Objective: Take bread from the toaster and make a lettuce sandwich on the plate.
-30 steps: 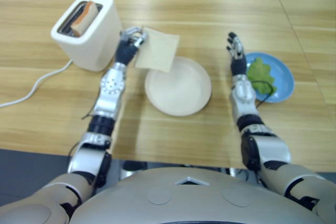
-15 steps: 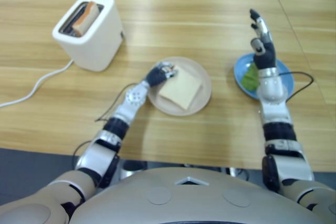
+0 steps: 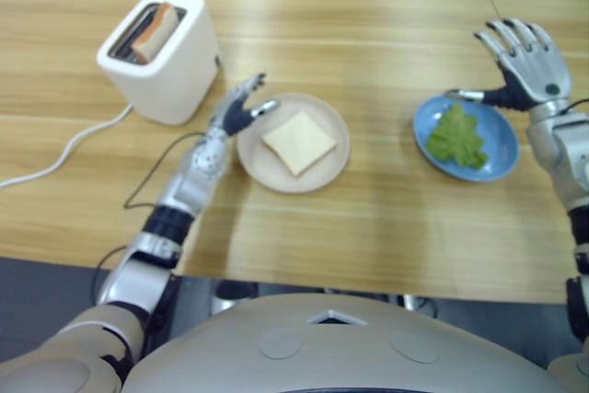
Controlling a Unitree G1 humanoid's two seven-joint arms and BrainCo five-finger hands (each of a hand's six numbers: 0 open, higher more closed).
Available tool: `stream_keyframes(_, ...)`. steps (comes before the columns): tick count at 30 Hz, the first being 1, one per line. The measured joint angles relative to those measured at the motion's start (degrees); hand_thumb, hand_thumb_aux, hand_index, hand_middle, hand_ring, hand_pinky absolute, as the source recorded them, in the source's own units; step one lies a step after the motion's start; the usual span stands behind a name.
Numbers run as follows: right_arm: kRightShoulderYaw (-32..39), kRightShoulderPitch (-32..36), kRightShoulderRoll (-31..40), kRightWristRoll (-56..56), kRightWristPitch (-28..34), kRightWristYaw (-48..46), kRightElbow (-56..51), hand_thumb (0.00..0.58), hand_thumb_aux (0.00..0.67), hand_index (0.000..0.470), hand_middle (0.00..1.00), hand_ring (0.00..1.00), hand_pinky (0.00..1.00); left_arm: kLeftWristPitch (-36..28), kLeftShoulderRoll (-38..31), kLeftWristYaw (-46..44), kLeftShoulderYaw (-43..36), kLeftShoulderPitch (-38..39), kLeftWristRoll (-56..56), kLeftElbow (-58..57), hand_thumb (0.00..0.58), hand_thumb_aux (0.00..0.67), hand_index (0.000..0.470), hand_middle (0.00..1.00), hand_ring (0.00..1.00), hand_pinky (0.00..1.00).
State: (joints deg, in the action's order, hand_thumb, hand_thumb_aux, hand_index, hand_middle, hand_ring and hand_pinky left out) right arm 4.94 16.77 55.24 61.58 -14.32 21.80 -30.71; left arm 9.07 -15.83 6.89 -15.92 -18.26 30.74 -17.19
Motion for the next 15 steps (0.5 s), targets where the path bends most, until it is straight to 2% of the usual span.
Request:
stream_keyframes(9, 9.19, -1.02, 1.42, 2.62, 1.58, 1.30, -6.36, 0.000, 0.000, 0.000, 0.00, 0.00, 0.00, -1.73, 0.87, -0.40, 0.38, 0.84, -1.50, 0.53, 0.000, 0.000, 0.000, 0.00, 0.00, 0.00)
stream_keyframes(15, 14.66, -1.71, 0.48, 2.63, 1.56, 2.60, -10.76, 0.000, 0.000, 0.000, 0.00, 0.00, 0.00, -1.61, 0.63, 0.08, 2.61, 0.28, -3.42, -4.96, 0.000, 0.000, 0.000, 0.00, 0.00, 0.00)
